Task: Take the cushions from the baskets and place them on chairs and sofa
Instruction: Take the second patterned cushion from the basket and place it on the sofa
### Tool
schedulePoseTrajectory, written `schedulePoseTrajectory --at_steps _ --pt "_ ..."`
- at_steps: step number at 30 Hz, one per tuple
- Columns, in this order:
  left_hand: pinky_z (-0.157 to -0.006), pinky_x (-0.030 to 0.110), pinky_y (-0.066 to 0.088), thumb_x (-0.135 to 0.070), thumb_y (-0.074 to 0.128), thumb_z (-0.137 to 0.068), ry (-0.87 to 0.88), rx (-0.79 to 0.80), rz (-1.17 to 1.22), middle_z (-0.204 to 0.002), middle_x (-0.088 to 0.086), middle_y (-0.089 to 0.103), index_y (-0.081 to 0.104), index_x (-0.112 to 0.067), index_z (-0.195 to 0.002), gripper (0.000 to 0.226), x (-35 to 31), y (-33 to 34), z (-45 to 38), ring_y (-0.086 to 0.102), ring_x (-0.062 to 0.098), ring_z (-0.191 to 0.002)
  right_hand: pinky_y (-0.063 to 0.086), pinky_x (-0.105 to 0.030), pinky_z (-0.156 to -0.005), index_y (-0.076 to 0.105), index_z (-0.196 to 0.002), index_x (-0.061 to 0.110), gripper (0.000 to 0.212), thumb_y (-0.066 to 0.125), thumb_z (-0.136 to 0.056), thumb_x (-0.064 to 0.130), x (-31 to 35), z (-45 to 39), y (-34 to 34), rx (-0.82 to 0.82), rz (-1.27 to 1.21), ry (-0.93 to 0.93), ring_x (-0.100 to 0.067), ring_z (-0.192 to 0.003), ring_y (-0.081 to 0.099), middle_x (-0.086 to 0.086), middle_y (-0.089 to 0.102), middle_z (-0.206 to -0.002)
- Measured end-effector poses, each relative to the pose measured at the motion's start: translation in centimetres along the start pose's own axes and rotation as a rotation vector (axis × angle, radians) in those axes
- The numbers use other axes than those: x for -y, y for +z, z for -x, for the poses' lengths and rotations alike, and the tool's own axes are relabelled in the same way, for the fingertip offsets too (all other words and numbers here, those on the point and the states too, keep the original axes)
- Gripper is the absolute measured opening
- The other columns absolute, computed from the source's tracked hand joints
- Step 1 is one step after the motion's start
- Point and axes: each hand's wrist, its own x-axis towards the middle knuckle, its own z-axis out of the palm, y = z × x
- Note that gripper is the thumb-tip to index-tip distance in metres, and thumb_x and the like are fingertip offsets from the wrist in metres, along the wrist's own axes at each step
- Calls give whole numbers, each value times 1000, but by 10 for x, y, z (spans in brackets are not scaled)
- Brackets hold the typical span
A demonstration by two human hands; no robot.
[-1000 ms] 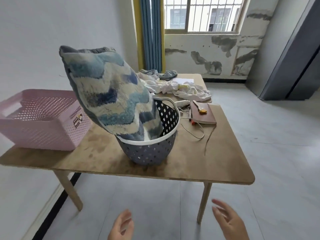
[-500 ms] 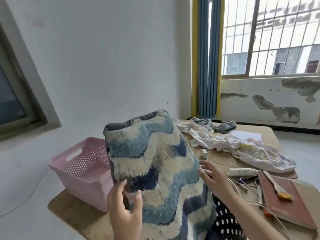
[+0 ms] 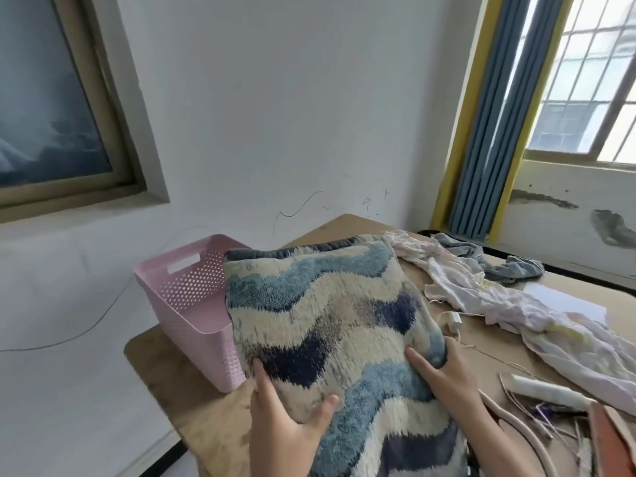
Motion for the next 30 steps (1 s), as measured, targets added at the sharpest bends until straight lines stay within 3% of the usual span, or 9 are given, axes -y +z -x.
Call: schedulePoseTrajectory --at_steps 3,6,9,13,17,21,25,28,30 --pt "-99 39 39 -52 77 -49 -69 -2 63 -145 12 35 9 -15 -143 122 -6 -1 -3 45 31 -124 44 -27 -61 45 -99 14 44 75 -69 28 9 2 0 3 -3 -8 -23 -84 55 -8 57 -92" --pt "-98 37 40 -21 80 -60 -55 -49 76 -138 12 46 19 -18 -142 102 -16 -5 -2 55 31 -111 51 -41 -72 49 -96 13 44 77 -65 27 20 7 -8 -44 -69 -32 -27 -83 59 -5 60 -87" --pt "-84 34 48 -19 82 -56 1 -150 167 -115 3 61 31 -25 -137 96 -29 -15 -3 60 23 -72 52 -46 -75 51 -88 19 37 78 -64 26 41 18 -25 -86 -147 -68 -25 -81 61 -3 63 -85" --pt "-81 40 54 -30 77 -55 58 -201 322 -95 -18 56 26 -52 -123 88 -51 -29 0 66 21 -72 47 -31 -63 49 -80 27 30 75 -67 23 84 33 -55 -144 -224 -199 -15 -76 57 3 58 -82" --pt "-73 21 56 -17 73 -67 175 -231 457 -97 -26 57 29 -55 -121 80 -76 -45 8 65 3 -80 41 -25 -55 44 -70 30 29 73 -71 25 127 51 -83 -227 -221 -384 -9 -68 53 8 56 -74" --pt "-56 -8 38 -11 66 -75 271 -270 506 -90 -28 50 35 -35 -129 67 -119 -62 10 54 -25 -62 47 -26 -53 44 -65 27 28 70 -73 26 165 63 -103 -306 -301 -516 -5 -59 53 6 55 -69" --pt "-68 -1 44 -14 64 -79 416 -241 454 -93 -24 55 36 -26 -133 62 -169 -78 -15 55 -19 -70 44 -15 -50 40 -65 29 26 63 -78 26 203 63 -129 -380 -377 -596 -1 -59 50 8 52 -70" --pt "-90 31 49 -11 53 -86 502 -233 315 -113 2 63 38 -19 -134 51 -219 -76 -46 60 18 -95 37 -7 -46 36 -66 30 27 56 -84 30 222 62 -145 -427 -337 -637 5 -55 46 10 46 -67" --pt "-88 30 41 -10 45 -88 553 -270 182 -121 8 58 42 -12 -130 42 -252 -68 -62 53 25 -106 35 -14 -49 38 -75 26 19 50 -87 33 226 62 -157 -428 -246 -627 -3 -61 45 12 44 -70"
